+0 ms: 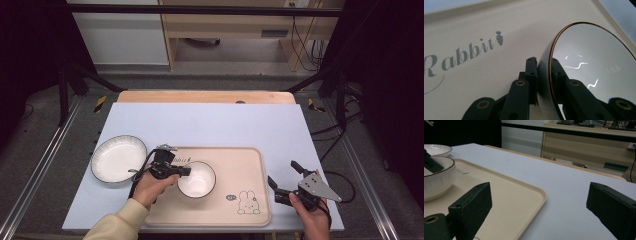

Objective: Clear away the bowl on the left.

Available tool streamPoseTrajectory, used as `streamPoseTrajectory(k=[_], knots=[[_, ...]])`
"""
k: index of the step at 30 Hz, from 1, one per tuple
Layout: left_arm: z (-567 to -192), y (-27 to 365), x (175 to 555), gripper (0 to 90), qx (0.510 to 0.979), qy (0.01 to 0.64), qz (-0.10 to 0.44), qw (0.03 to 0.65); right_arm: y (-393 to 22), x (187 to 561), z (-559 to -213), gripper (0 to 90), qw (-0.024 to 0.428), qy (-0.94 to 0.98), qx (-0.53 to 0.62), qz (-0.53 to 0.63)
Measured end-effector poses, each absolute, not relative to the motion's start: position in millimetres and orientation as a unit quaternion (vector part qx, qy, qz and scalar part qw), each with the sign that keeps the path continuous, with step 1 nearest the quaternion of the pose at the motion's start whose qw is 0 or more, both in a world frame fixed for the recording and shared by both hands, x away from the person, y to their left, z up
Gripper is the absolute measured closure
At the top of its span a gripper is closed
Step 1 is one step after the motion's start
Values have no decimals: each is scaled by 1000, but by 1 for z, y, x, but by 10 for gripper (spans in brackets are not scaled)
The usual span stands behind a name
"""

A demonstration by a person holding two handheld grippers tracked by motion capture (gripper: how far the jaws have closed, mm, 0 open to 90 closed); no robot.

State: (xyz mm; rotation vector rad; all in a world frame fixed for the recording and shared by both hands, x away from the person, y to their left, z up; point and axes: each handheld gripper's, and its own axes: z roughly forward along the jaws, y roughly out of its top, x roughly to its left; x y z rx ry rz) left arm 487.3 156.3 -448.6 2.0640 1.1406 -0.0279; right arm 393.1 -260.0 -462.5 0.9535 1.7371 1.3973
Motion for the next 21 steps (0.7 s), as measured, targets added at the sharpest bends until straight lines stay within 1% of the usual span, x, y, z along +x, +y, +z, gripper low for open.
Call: streamPoseTrajectory(k=[4,7,15,21], knots=[[-447,155,485,763,811,442,-3,383,-260,393,-463,63,351,671,368,539],[-446,154,483,717,819,434,14,376,-259,393,-463,63,350,671,368,539],[-445,152,481,617,823,429,32,372,-259,393,-463,63,350,672,368,539],[-443,153,481,507,821,429,39,374,-259,393,-463,62,348,673,369,538]])
